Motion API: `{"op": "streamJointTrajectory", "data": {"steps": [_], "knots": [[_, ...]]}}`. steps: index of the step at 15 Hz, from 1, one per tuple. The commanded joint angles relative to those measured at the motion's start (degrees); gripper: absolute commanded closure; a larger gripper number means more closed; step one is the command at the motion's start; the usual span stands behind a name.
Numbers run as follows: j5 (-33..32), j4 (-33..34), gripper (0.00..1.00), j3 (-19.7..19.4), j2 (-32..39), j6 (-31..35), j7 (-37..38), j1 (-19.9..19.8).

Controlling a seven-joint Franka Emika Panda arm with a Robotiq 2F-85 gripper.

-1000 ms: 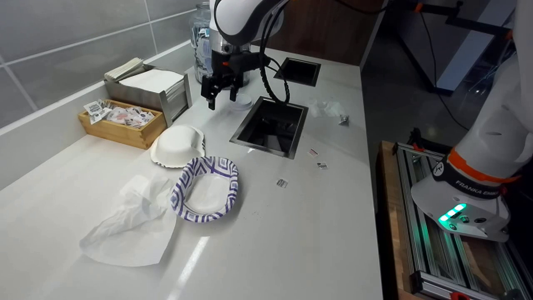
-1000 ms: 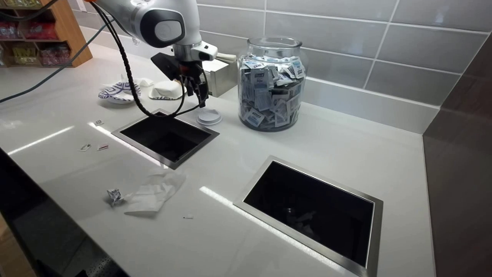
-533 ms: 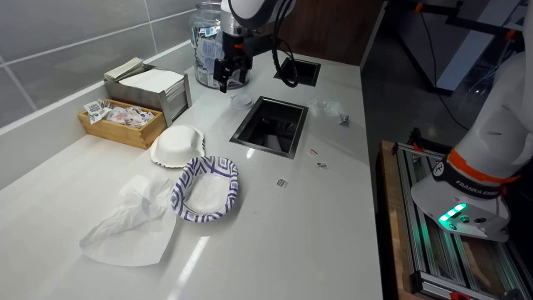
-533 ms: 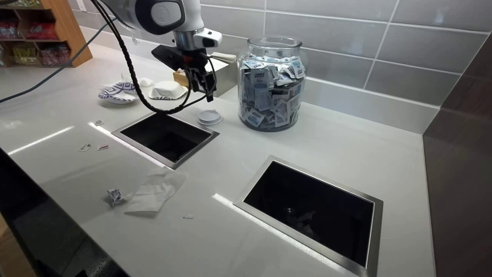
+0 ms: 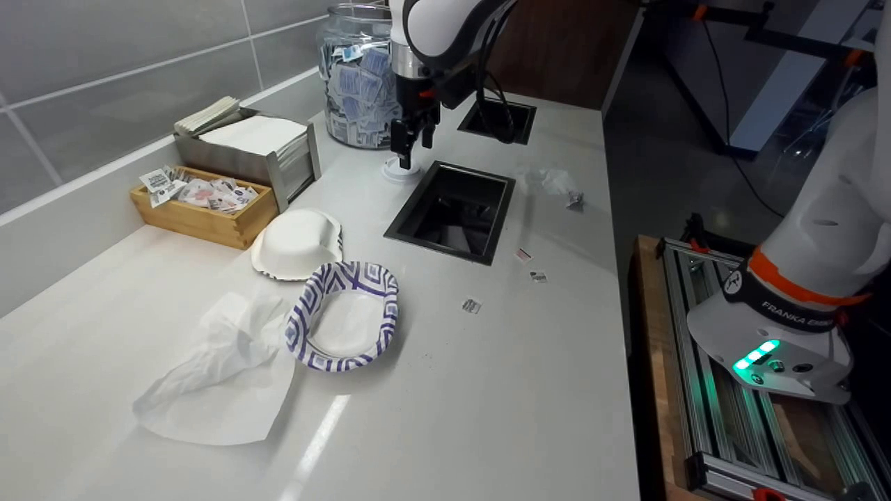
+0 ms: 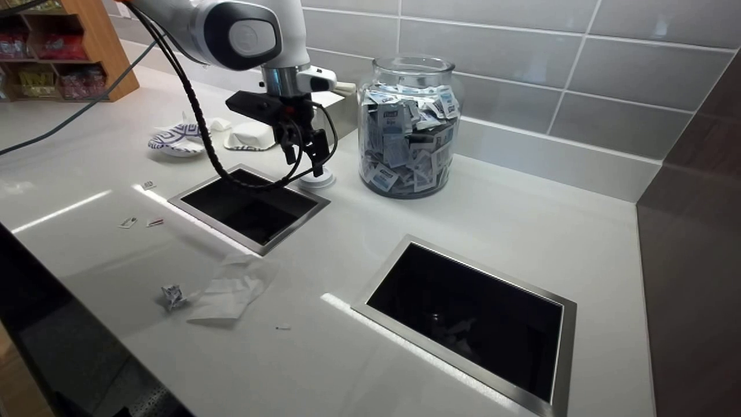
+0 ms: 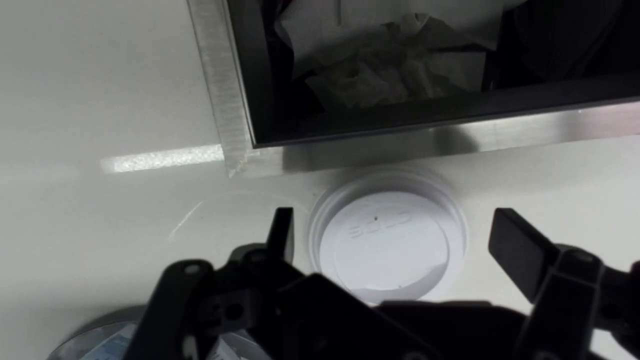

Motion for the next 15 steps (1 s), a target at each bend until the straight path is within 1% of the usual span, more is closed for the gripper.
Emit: {"op": "streamJointTrajectory", "data": {"steps": [1, 8, 15], "knots": [[-1.46, -0.66, 0.00, 0.05, 1.25, 3.11, -2.27, -0.44], [0.42, 0.27, 0.00, 1.63, 3.92, 7.23, -5.55, -1.53], [-0.08, 0.98, 0.00, 2.12, 5.44, 8.38, -6.87, -1.54]]}}
